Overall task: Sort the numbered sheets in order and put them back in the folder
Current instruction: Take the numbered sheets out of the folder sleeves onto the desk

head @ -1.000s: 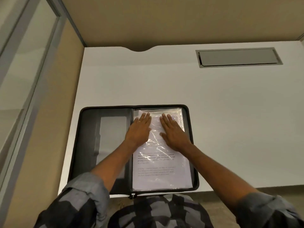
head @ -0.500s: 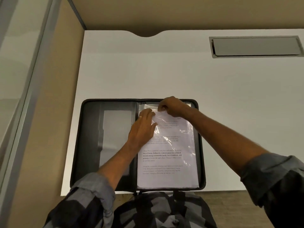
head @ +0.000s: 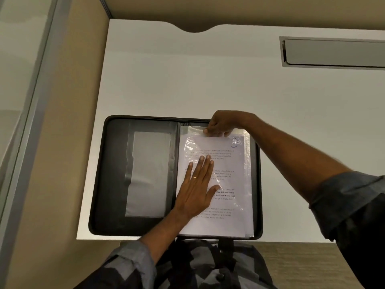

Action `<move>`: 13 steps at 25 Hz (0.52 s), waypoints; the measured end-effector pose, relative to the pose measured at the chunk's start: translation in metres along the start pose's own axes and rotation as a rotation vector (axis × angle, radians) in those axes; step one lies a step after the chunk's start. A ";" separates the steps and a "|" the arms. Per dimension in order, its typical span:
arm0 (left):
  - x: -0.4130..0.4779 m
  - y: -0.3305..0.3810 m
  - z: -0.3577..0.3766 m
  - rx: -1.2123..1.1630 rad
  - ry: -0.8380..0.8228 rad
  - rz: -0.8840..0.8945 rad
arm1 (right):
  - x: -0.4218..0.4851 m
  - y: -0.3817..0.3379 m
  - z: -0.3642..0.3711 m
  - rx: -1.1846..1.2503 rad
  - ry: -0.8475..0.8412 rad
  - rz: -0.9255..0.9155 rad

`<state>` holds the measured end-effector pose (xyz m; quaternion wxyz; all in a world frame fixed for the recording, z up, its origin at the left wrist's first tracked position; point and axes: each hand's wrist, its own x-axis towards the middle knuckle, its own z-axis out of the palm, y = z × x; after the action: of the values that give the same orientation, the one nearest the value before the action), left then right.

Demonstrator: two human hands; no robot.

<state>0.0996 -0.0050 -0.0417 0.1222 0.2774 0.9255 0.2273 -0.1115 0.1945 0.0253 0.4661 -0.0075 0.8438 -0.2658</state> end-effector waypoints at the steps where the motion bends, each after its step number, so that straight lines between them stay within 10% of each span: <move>1: 0.001 0.000 0.001 0.006 -0.004 0.000 | 0.002 0.000 -0.002 -0.010 -0.021 0.006; 13: 0.000 0.000 0.003 0.004 0.038 -0.019 | 0.007 -0.009 -0.012 -0.036 -0.209 0.122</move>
<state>0.1001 -0.0039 -0.0445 0.1061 0.2644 0.9306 0.2297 -0.1269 0.1905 0.0287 0.5665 0.0078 0.7942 -0.2198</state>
